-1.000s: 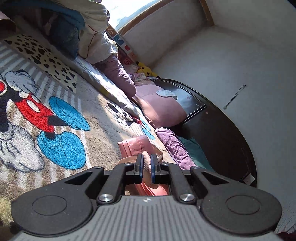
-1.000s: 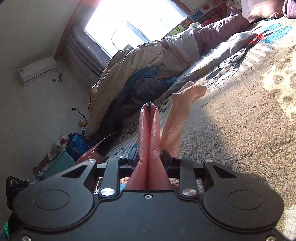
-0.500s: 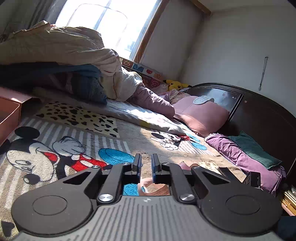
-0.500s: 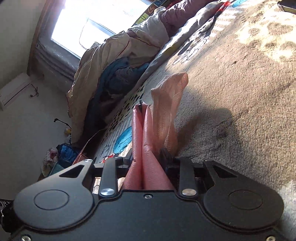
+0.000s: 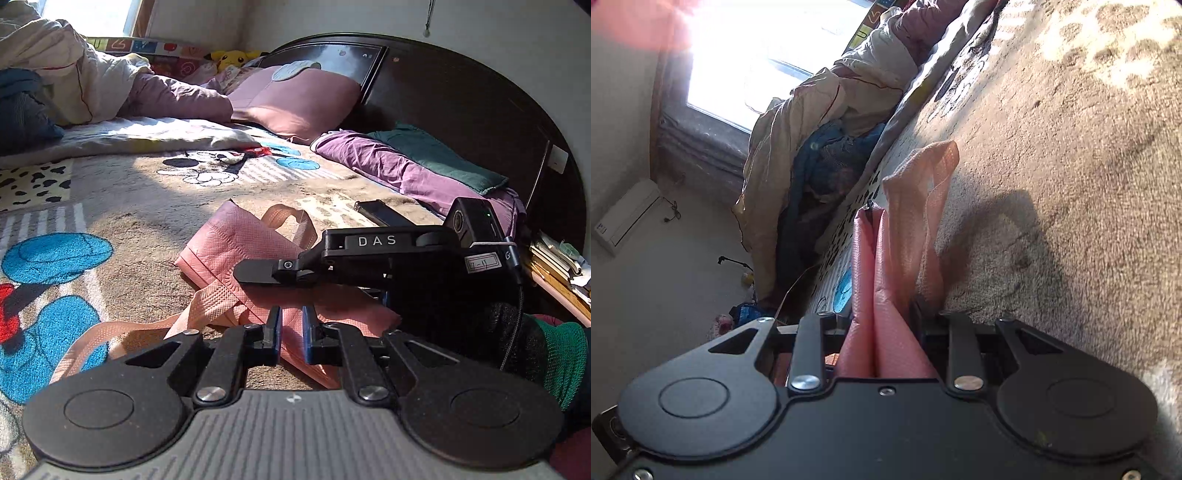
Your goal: Fold shopping bag
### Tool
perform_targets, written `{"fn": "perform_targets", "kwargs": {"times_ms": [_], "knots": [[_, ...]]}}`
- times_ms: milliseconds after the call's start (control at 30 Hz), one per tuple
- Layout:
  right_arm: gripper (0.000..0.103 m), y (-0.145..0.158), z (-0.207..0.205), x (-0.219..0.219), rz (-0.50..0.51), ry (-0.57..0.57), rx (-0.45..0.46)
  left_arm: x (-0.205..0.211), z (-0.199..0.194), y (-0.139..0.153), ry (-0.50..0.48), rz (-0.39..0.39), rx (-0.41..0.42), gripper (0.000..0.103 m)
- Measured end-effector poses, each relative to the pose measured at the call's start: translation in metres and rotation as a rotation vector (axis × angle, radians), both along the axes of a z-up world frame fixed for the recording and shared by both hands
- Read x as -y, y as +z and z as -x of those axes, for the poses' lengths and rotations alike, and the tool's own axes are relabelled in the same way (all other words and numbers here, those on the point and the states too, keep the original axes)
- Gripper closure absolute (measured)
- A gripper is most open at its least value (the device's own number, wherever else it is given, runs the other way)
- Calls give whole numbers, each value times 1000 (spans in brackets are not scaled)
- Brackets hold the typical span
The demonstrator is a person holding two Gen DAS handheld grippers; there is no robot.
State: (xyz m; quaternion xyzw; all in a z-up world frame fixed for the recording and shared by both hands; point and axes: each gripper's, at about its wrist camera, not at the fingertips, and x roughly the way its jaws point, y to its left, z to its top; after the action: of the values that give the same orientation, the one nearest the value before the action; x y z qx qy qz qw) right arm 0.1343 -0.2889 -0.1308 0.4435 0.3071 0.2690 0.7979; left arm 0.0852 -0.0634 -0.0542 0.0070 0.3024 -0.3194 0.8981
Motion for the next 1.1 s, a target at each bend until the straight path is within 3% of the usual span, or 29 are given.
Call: {"fn": "perform_targets", "kwargs": {"times_ms": [133, 200, 300, 467, 633, 833, 967, 1100], "knots": [[74, 8, 2, 3, 49, -3, 12, 13, -4, 0, -34, -93, 29, 93], [75, 10, 3, 6, 60, -15, 22, 22, 0, 8, -42, -151, 88, 93], [77, 5, 3, 8, 51, -15, 28, 30, 1, 20, -82, -116, 80, 93], [77, 0, 0, 13, 6, -11, 2, 39, -2, 17, -123, -146, 58, 94], [64, 21, 3, 10, 177, -16, 51, 44, -7, 12, -121, -145, 47, 94], [54, 39, 11, 10, 404, -60, 106, 61, -8, 9, -147, -198, 68, 94], [55, 37, 13, 31, 373, -121, 88, 63, -11, 4, -145, -193, 67, 94], [62, 15, 10, 64, 112, -219, 55, 63, -9, 3, -142, -202, 75, 94]]}}
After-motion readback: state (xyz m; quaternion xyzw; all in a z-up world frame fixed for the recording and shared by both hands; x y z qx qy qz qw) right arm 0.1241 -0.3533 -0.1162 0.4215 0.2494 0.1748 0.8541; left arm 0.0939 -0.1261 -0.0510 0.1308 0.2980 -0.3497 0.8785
